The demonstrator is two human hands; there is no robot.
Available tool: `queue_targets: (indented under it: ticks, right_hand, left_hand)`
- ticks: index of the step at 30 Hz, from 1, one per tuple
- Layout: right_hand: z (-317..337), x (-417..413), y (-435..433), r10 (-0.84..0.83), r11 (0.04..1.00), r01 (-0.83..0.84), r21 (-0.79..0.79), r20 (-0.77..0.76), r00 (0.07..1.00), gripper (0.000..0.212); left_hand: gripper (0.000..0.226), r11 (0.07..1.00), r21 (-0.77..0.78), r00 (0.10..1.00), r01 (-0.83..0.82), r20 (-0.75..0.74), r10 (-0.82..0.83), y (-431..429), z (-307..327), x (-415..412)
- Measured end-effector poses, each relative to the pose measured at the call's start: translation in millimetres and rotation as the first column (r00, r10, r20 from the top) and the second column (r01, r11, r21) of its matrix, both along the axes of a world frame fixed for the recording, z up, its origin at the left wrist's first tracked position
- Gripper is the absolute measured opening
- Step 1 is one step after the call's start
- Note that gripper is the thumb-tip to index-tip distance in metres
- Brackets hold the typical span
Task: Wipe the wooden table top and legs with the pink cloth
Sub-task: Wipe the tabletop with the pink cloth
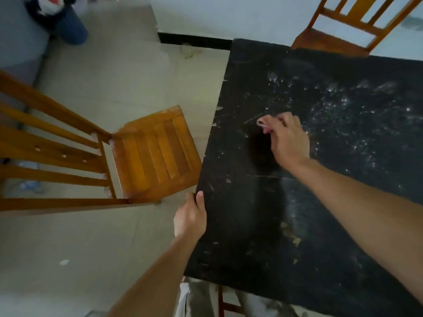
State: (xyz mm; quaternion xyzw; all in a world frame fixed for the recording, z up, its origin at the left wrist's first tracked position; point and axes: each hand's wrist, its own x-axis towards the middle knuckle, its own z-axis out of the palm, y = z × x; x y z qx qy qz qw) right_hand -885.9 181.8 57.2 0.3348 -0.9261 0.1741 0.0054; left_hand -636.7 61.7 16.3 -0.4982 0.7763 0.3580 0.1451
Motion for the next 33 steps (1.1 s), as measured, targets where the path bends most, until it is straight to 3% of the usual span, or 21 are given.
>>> queue_targets:
  ticks: [2,5,9,11,13,15,17,19,22,24,26,28,30,33]
  right_hand:
    - [1.3,35.7,-9.7,0.21,0.976,-0.21,-0.062,-0.005,0.978,0.032]
    - [-13.5,85.4,-30.9,0.46,0.888,-0.459,-0.033,0.101,0.882,0.043]
    - [-38.0,93.7,-51.6,0.631,0.768,-0.64,0.025,0.139,0.763,0.04]
    - [-40.2,60.6,-57.8,0.515,0.854,-0.519,0.042,0.08,0.853,0.036]
    - [-32.1,6.1,-57.7,0.22,0.971,-0.226,0.082,0.069,0.973,0.03]
    - [-19.2,-44.5,-47.6,-0.104,0.984,0.085,0.157,0.118,0.988,0.025]
    - [-6.1,-58.8,-43.6,-0.243,0.96,0.228,0.16,0.084,0.966,0.023]
    - [-2.3,-33.1,-54.5,-0.116,0.992,0.115,0.047,0.022,0.993,0.025]
    - [-16.7,40.6,-83.9,0.273,0.959,-0.268,-0.091,0.05,0.961,0.031]
    - [-33.5,72.6,-98.7,0.484,0.875,-0.485,-0.019,0.08,0.871,0.031]
    - [-44.8,64.3,-101.7,0.543,0.837,-0.546,0.029,0.073,0.837,0.035]
    - [-47.8,27.8,-96.8,0.426,0.904,-0.427,0.011,0.05,0.903,0.035]
    - [-43.1,-23.4,-81.1,0.177,0.984,-0.178,0.009,0.047,0.983,0.038]
    - [-19.8,-96.2,-36.4,-0.297,0.94,0.271,0.208,0.103,0.949,0.033]
  left_hand:
    - [0.04,0.999,-0.022,0.999,0.028,0.028,-0.027,1.3,1.3,1.1]
    - [0.034,0.997,-0.044,0.998,0.06,0.017,-0.059,2.9,3.1,2.5]
    - [0.03,0.995,-0.079,0.998,0.064,-0.009,-0.065,3.3,-2.5,3.6]
    - [0.029,0.992,-0.096,0.997,0.076,0.001,-0.076,2.8,-4.0,3.7]
    - [0.027,0.989,-0.117,0.996,0.092,0.012,-0.091,2.9,-4.3,4.3]
    - [0.026,0.986,-0.127,0.994,0.105,0.012,-0.105,3.3,-4.0,4.1]
    - [0.025,0.987,-0.122,0.995,0.102,0.014,-0.102,2.9,-3.4,3.1]
    - [0.027,0.987,-0.124,0.995,0.1,0.011,-0.099,2.6,-2.4,2.2]
    - [0.03,0.986,-0.132,0.994,0.105,0.003,-0.105,3.0,-1.5,2.5]
    - [0.029,0.986,-0.133,0.995,0.102,-0.008,-0.104,2.4,-2.8,2.7]
    - [0.026,0.985,-0.138,0.994,0.106,0.001,-0.107,2.7,-5.1,2.3]
    - [0.023,0.983,-0.145,0.994,0.111,0.013,-0.111,2.4,-5.6,1.6]
    - [0.024,0.981,-0.155,0.993,0.118,0.008,-0.118,3.5,-6.3,2.5]
    - [0.03,0.98,-0.151,0.991,0.129,0.003,-0.13,3.1,-3.8,2.6]
